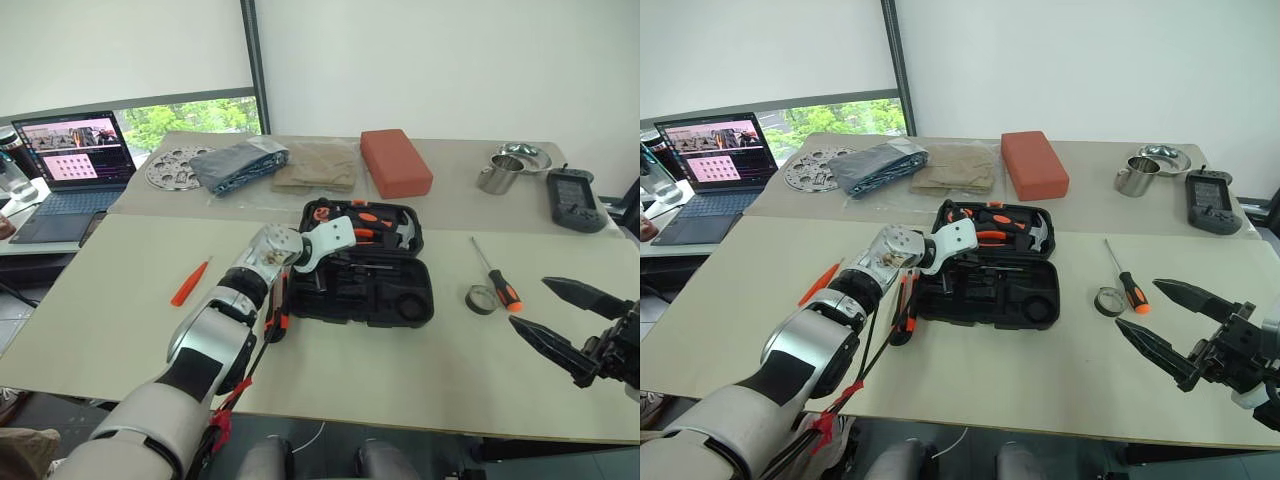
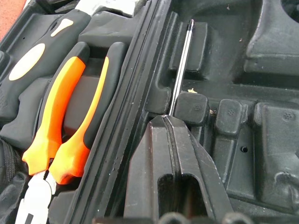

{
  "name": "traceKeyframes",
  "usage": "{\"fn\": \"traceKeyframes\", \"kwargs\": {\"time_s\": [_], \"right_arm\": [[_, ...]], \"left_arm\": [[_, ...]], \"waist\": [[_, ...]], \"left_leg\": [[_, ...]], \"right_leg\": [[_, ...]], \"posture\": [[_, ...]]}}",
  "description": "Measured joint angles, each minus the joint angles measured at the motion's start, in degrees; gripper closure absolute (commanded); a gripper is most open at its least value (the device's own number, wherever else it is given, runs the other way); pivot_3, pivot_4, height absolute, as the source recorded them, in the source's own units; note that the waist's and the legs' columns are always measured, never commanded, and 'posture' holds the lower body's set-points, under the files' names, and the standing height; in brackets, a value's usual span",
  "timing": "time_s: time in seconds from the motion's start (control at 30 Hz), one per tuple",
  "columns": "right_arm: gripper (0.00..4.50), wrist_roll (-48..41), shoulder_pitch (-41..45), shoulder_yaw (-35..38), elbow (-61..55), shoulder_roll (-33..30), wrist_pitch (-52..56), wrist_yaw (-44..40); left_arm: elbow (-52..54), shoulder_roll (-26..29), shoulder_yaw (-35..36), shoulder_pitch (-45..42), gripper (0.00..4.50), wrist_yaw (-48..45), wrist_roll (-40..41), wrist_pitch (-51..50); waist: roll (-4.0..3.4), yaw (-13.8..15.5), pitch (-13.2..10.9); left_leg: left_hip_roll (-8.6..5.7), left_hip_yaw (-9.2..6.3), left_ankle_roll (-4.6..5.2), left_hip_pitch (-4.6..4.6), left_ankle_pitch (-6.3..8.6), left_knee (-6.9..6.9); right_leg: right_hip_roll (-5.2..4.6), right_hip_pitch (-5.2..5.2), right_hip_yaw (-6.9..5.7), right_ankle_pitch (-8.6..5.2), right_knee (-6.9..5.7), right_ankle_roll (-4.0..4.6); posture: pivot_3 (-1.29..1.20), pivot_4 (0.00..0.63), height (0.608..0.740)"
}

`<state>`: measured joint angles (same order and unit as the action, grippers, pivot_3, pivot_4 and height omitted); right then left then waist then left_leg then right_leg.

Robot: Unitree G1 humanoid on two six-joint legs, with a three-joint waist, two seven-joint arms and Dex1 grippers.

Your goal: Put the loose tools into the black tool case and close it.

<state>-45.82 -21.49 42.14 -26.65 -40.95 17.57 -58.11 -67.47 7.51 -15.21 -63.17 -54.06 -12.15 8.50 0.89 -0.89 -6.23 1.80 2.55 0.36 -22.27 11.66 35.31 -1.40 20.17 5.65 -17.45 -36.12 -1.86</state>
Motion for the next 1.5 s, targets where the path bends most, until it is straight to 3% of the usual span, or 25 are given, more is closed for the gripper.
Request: {"fn": "traceKeyframes", "kwargs": {"time_s": [0.17,0.27,0.43,0.57,0.6,0.87,1.13,1.23,1.37,1.4,1.5], "right_arm": [[0.0,2.6,1.64,-0.57,1.67,-0.67,-0.42,0.94],[0.0,5.24,3.67,-2.28,3.96,-1.52,-0.63,1.8],[0.0,14.8,10.48,-8.65,10.93,-4.63,0.74,9.19],[0.0,20.71,20.85,-15.88,19.81,-9.02,7.18,14.91],[0.0,21.17,21.83,-16.66,20.77,-9.53,8.12,15.33],[0.0,27.43,44.57,-30.73,41.76,-11.71,20.98,16.98],[0.0,32.92,53.63,-38.67,55.41,-10.14,21.32,14.32],[0.69,35.22,57.05,-40.84,61.51,-8.95,18.83,14.13],[2.17,37.29,59.63,-42.13,66.25,-8.43,15.62,12.34],[2.8,37.97,60.33,-42.67,67.42,-8.28,14.7,11.89],[3.71,39.1,62.03,-43.51,69.94,-8.13,12.98,11.08]], "left_arm": [[-0.56,0.3,3.19,0.15,4.48,-0.75,2.86,-1.09],[2.08,2.64,6.94,1.06,3.81,-3.33,6.74,-2.88],[18.6,5.19,12.78,4.27,1.9,-11.11,17.12,-13.04],[38.15,10.83,13.3,9.34,0.31,-21.4,26.25,-23.64],[39.85,11.53,13.3,9.52,0.09,-22.37,27.11,-24.7],[58.49,24.39,12.54,11.47,0.09,-28.67,33.86,-37.72],[70.91,33.6,14.87,18.05,0.09,-25.7,37.69,-45.03],[77.67,37.52,17.49,25.14,0.0,-23.3,40.18,-48.82],[83.04,39.86,20.13,29.83,0.0,-20.06,43.61,-52.64],[84.72,40.76,21.82,30.46,0.0,-19.03,44.4,-53.47],[87.06,41.72,23.47,31.71,0.0,-17.22,46.33,-54.6]], "waist": [[0.02,-0.21,-0.02],[0.01,-0.65,-0.07],[-0.07,-0.19,-0.07],[-0.16,-0.68,-0.1],[-0.21,-0.67,-0.1],[-0.45,-0.87,-0.2],[-0.62,-0.85,-0.32],[-0.63,-1.61,-0.43],[-0.59,-1.55,-0.56],[-0.59,-1.52,-0.56],[-0.59,-1.56,-0.56]], "left_leg": [[0.0,-0.01,0.0,-0.05,0.0,0.0],[0.04,-0.09,0.0,-0.15,0.0,-0.01],[0.0,-0.08,-0.01,-0.24,-0.01,-0.01],[0.05,-0.04,-0.01,-0.23,-0.01,-0.04],[0.07,-0.04,-0.01,-0.23,-0.01,-0.03],[0.04,-0.11,0.0,-0.2,-0.02,-0.02],[0.07,-0.3,0.0,-0.24,-0.02,-0.05],[0.09,-0.35,0.0,-0.15,-0.02,-0.13],[0.1,-0.38,-0.01,-0.13,-0.02,-0.08],[0.09,-0.39,-0.01,-0.07,-0.02,-0.09],[0.09,-0.37,-0.01,-0.02,-0.02,-0.09]], "right_leg": [[0.02,0.1,0.02,0.0,-0.03,0.0],[0.06,0.23,0.03,0.0,-0.09,0.02],[-0.02,0.29,0.05,0.08,-0.06,0.17],[0.03,0.33,0.06,0.19,-0.08,0.47],[0.04,0.34,0.06,0.18,-0.1,0.5],[0.05,0.24,0.05,0.15,-0.05,0.55],[0.03,0.26,0.05,0.14,-0.01,0.54],[0.01,0.26,0.11,0.14,-0.03,0.55],[0.02,0.22,0.06,0.13,-0.05,0.56],[0.01,0.15,0.04,0.13,-0.04,0.56],[0.0,0.12,0.05,0.13,-0.03,0.56]], "posture": [[0.0,0.15,0.74],[0.0,0.15,0.74],[0.0,0.15,0.74],[0.0,0.15,0.74],[0.0,0.15,0.74],[0.0,0.15,0.74],[0.0,0.15,0.74],[0.0,0.15,0.74],[0.0,0.15,0.74],[0.0,0.15,0.74],[0.0,0.15,0.74]]}}
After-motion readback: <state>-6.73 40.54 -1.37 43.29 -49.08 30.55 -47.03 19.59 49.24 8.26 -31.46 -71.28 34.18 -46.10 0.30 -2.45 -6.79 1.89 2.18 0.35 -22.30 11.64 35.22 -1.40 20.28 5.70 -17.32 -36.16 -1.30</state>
